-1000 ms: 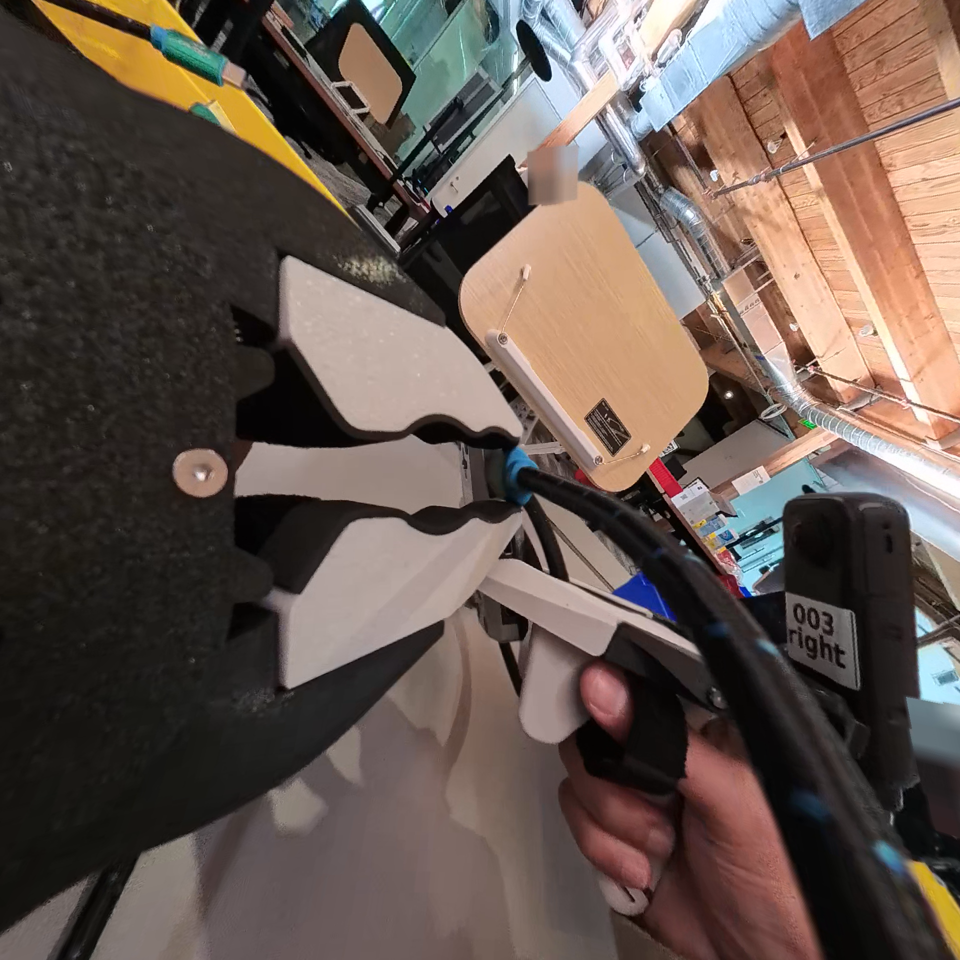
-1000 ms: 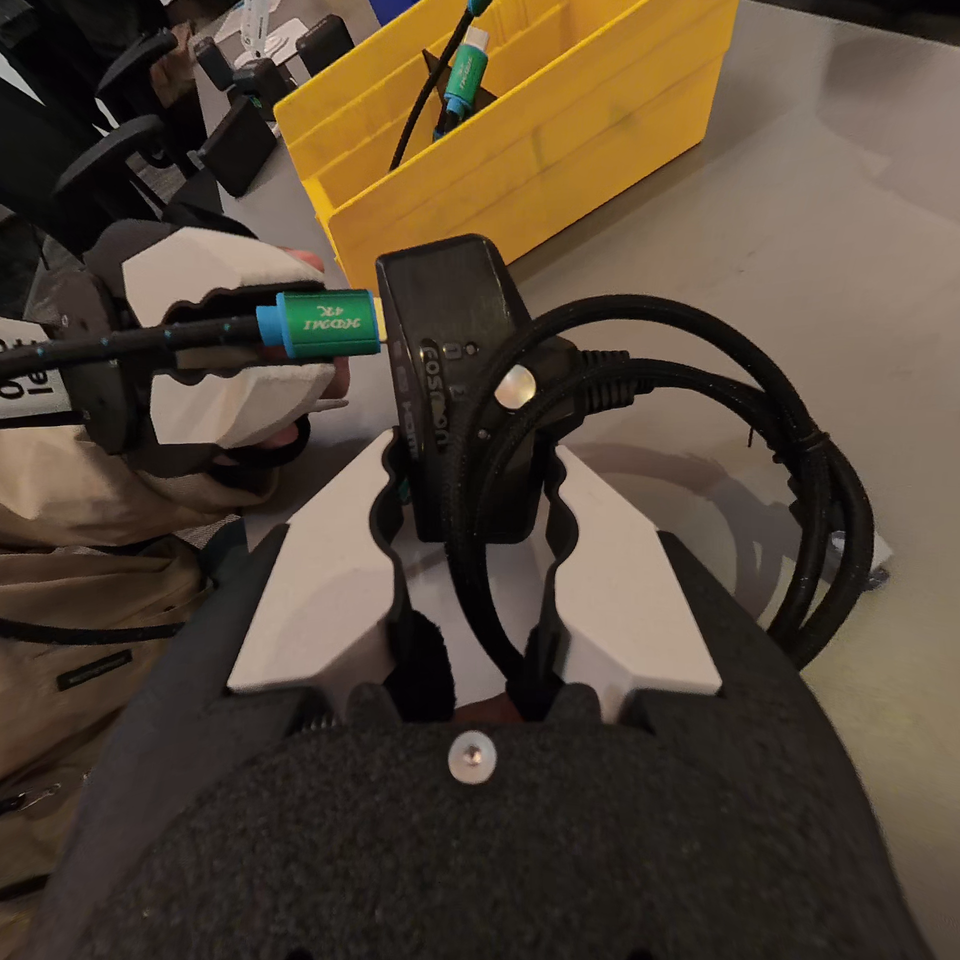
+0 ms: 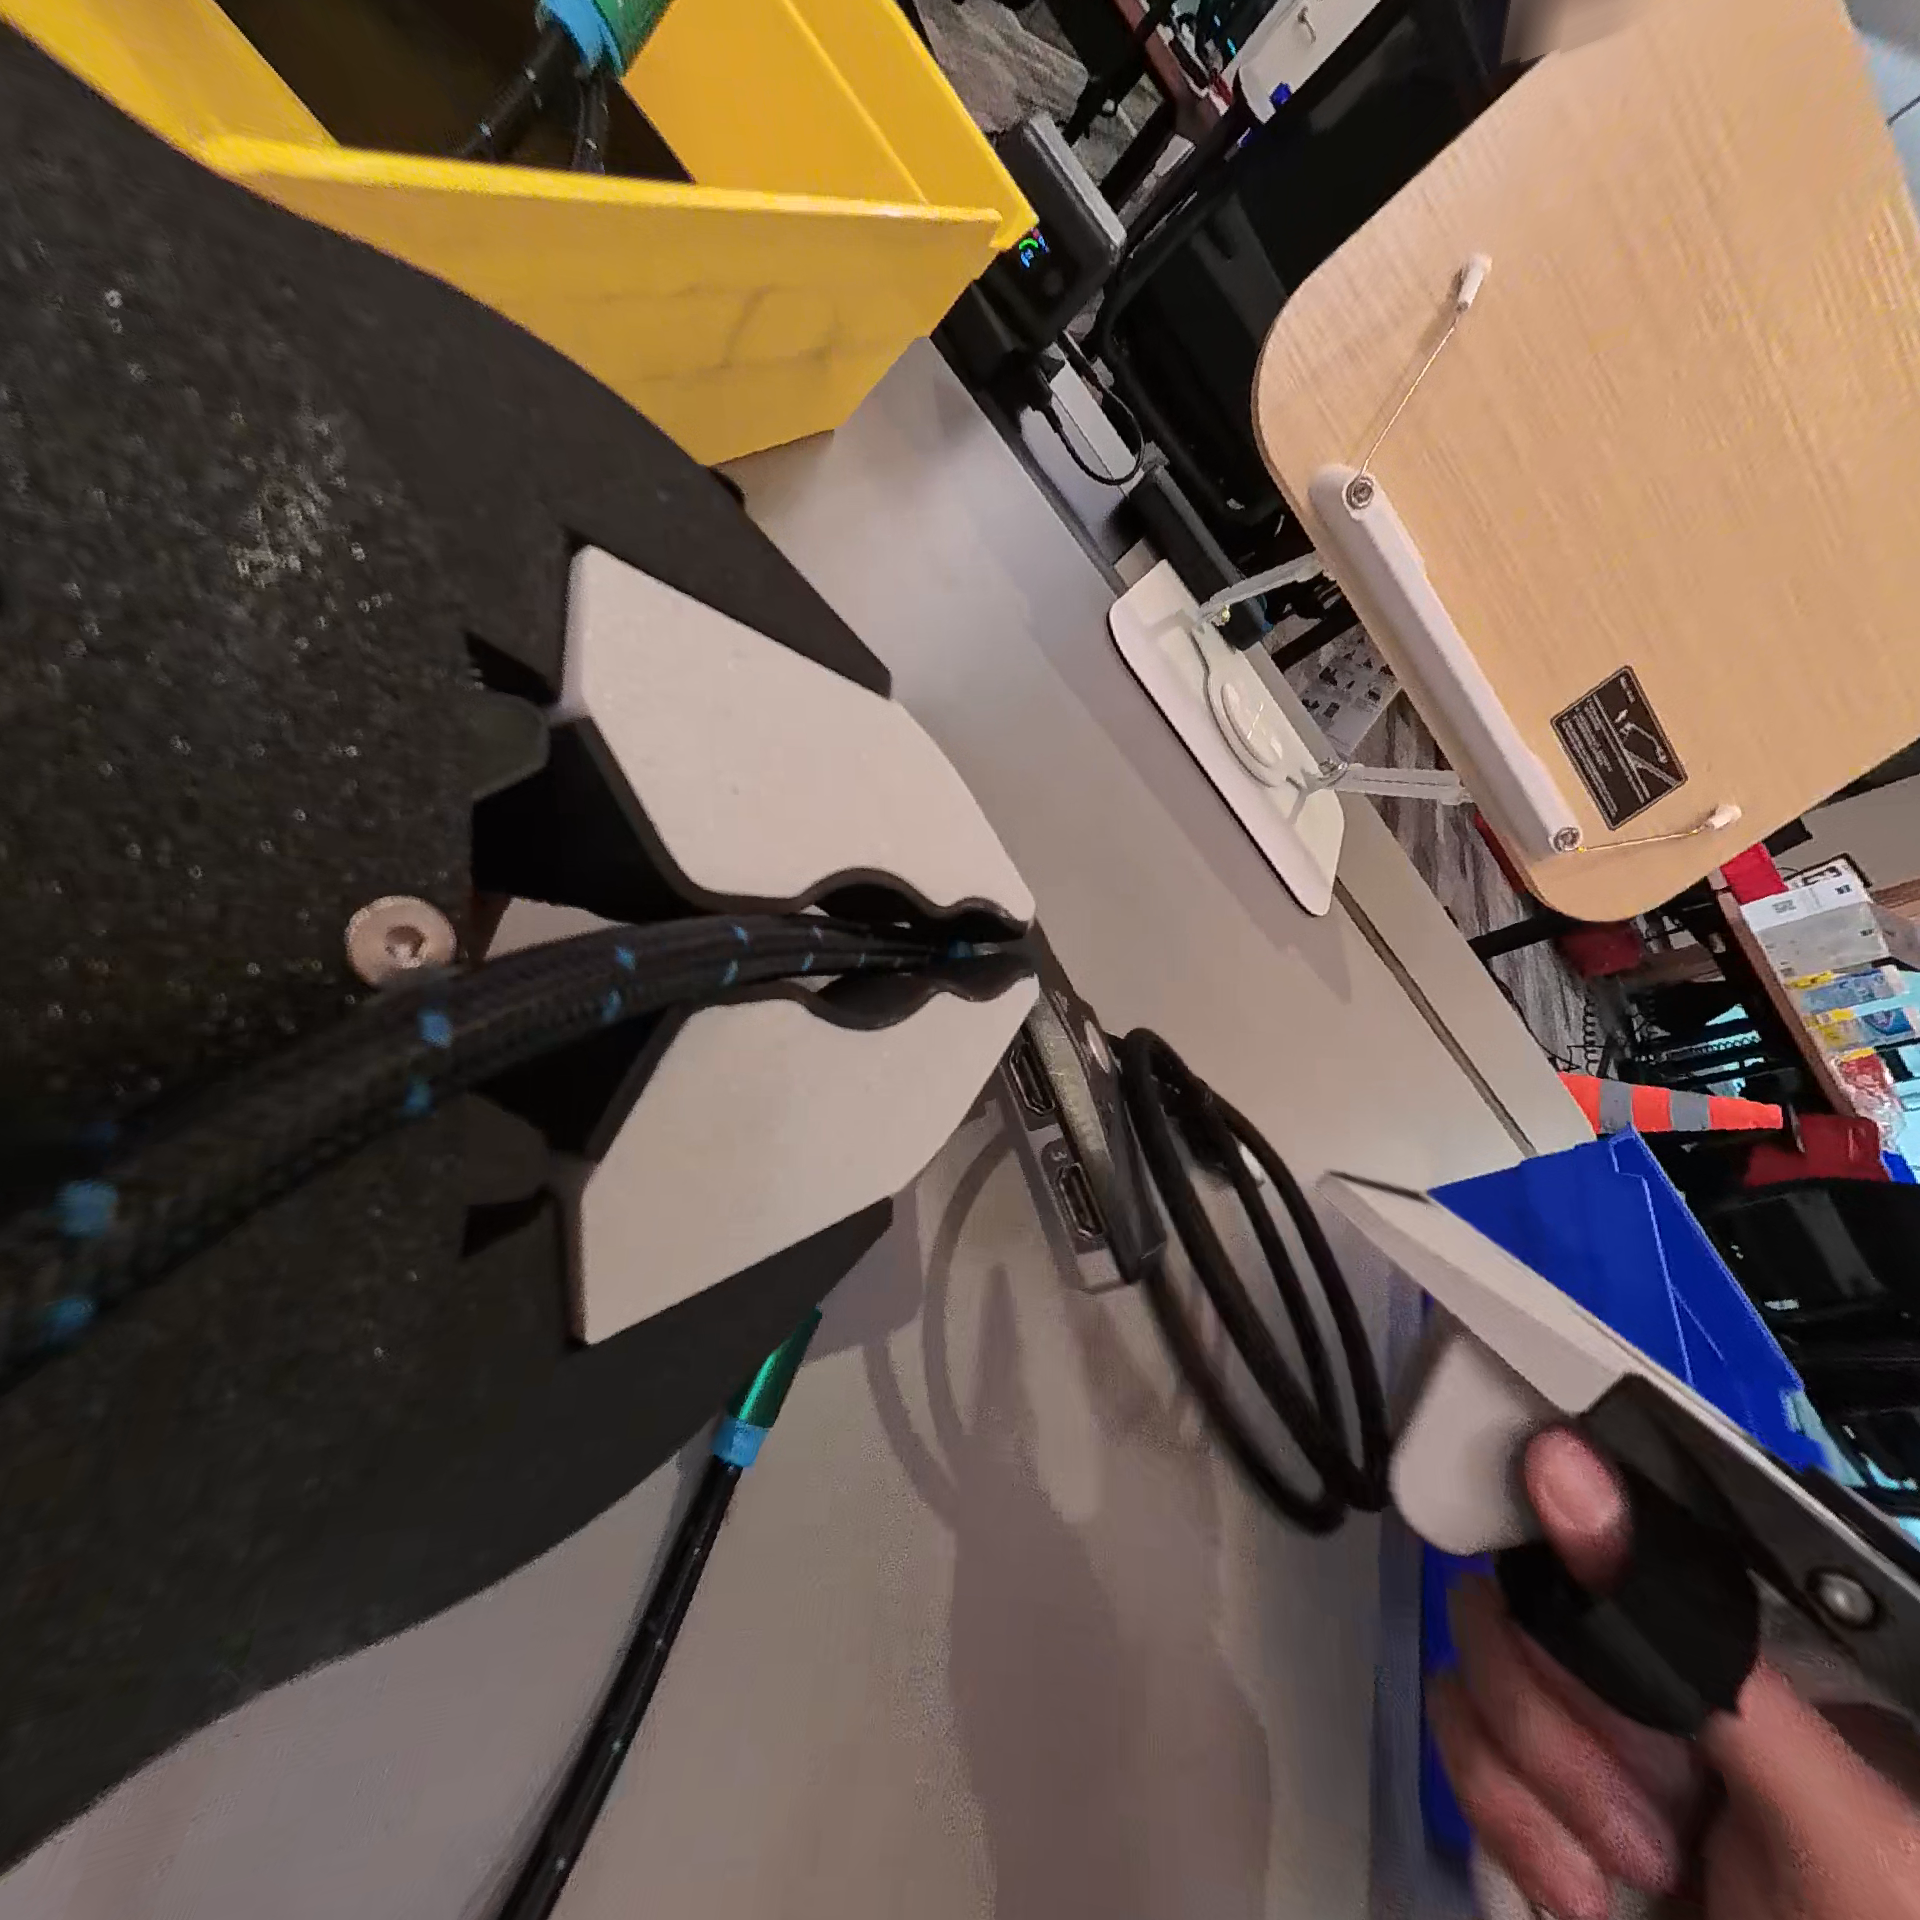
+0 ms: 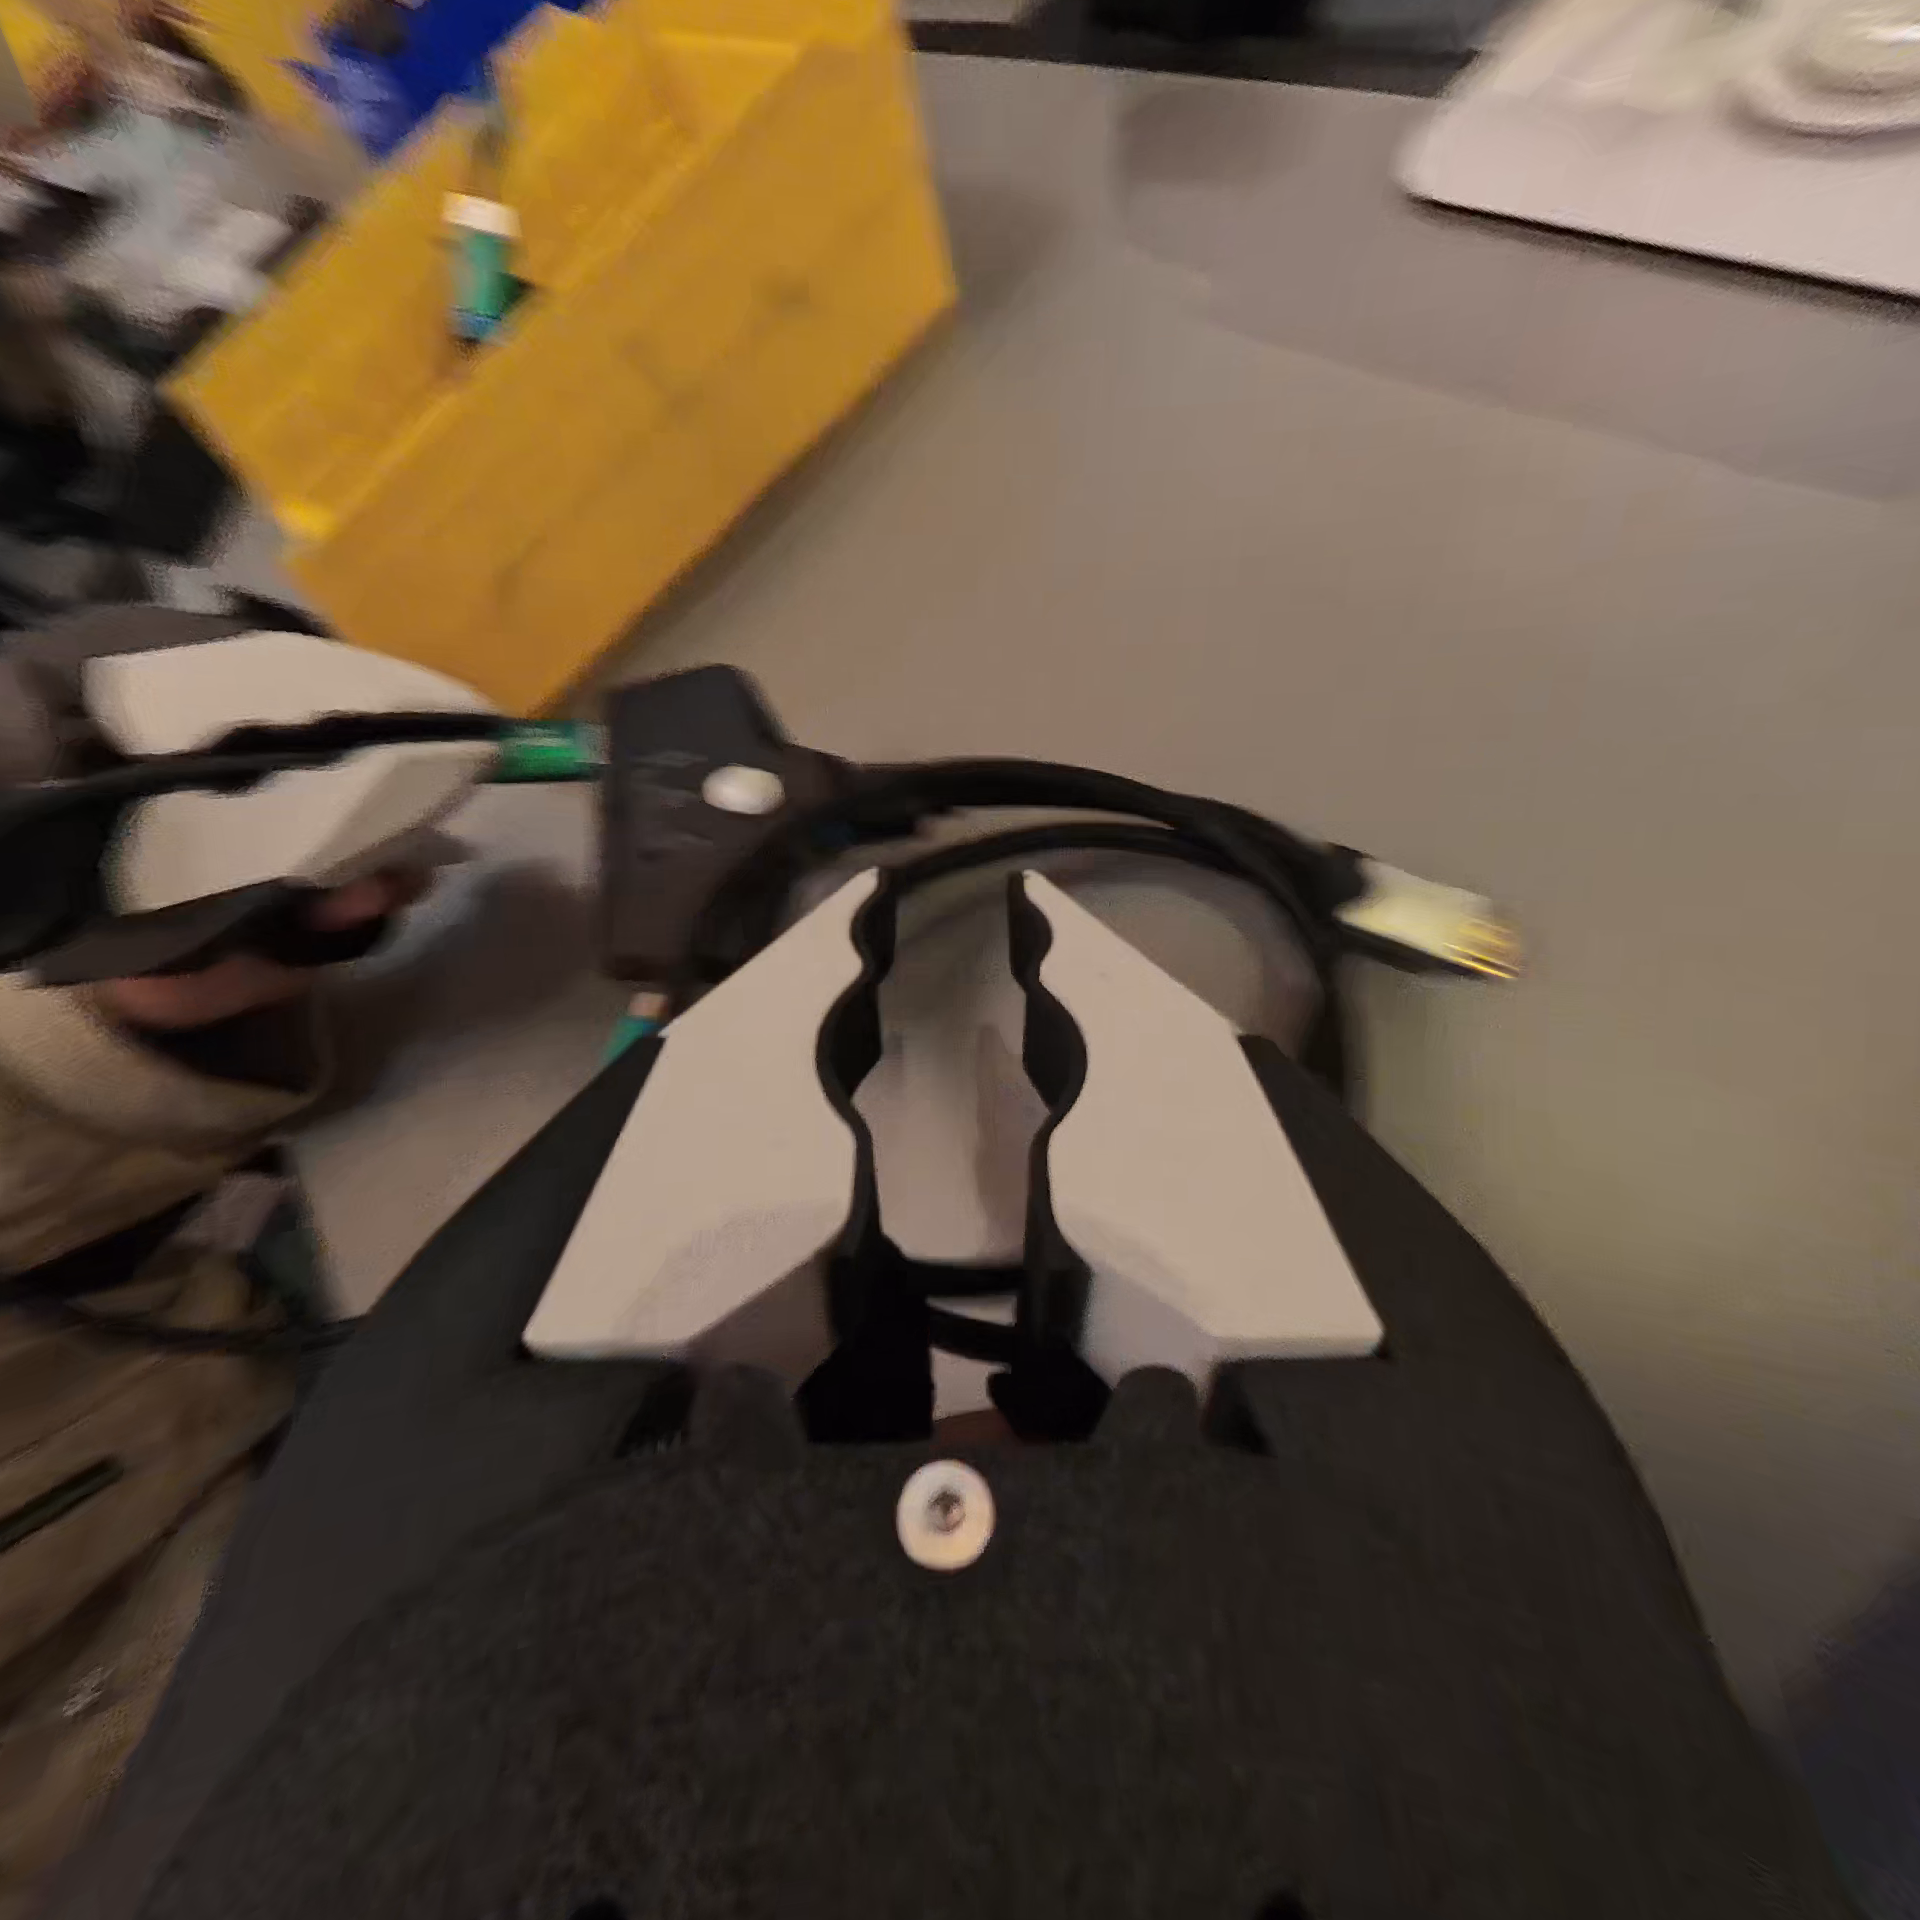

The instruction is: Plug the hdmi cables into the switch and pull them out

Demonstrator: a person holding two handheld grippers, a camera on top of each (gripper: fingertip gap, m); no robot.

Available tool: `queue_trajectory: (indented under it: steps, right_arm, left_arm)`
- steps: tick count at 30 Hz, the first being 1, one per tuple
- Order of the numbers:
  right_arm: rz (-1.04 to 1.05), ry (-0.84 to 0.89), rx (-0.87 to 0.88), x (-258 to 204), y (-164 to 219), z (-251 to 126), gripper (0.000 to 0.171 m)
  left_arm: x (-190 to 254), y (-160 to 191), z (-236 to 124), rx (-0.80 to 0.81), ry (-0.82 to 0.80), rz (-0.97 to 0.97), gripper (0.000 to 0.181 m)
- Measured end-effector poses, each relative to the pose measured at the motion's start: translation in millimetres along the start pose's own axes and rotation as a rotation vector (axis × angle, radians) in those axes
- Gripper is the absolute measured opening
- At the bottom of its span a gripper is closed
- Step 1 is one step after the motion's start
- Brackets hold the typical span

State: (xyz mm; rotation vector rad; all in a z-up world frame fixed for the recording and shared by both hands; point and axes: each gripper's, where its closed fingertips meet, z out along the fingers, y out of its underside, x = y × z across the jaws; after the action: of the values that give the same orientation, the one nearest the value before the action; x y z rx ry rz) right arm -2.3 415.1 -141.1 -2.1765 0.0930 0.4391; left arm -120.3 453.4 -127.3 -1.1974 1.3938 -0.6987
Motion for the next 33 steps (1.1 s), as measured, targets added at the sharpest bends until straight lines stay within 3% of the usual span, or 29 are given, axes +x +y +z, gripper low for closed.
queue_trajectory:
  steps: [2,5,7,10,13,17,20,21,23,29,33]
  right_arm:
    - [-0.059,0.187,-0.04,26.2,1.1,-11.6,0.023]
    - [-0.202,0.16,0.014,-2.9,-17.2,-21.9,0.033]
    - [-0.314,-0.018,0.037,-55.6,-19.0,-18.2,0.035]
    - [-0.374,-0.41,-0.078,-137.4,24.1,-6.1,0.034]
    - [-0.355,-0.323,-0.119,-120.1,45.4,23.6,0.04]
    - [-0.209,-0.316,0.03,-93.1,18.5,15.6,0.041]
    - [-0.201,-0.289,0.039,-75.4,18.0,10.7,0.039]
    - [-0.203,-0.219,0.031,-63.1,19.7,14.8,0.053]
    - [-0.246,-0.144,-0.02,-51.9,30.6,23.5,0.054]
    - [-0.41,-0.102,0.156,-85.7,-3.6,11.8,0.052]
    - [-0.378,-0.238,0.156,-124.5,2.7,22.0,0.056]
  left_arm:
    - [0.2,-0.2,0.1,-0.001,0.001,-0.001,0.003]
    - [1.3,-0.6,0.7,-0.001,0.003,0.001,0.004]
    - [1.6,-0.9,0.9,-0.001,0.004,0.002,0.004]
    - [1.1,-1.1,0.9,-0.001,0.003,-0.001,0.004]
    - [1.4,-1.7,0.0,0.0,0.005,0.006,0.003]
    - [1.8,-1.2,-0.4,-0.002,0.001,0.027,0.003]
    - [0.8,-1.7,0.5,0.003,0.002,0.016,0.003]
    - [1.0,-2.3,0.7,0.006,0.004,0.013,0.003]
    - [1.9,-3.4,0.9,0.008,0.005,0.015,0.003]
    - [4.1,-3.2,0.1,0.005,0.015,0.029,0.003]
    - [8.6,-6.0,-0.9,0.019,0.028,0.046,0.003]
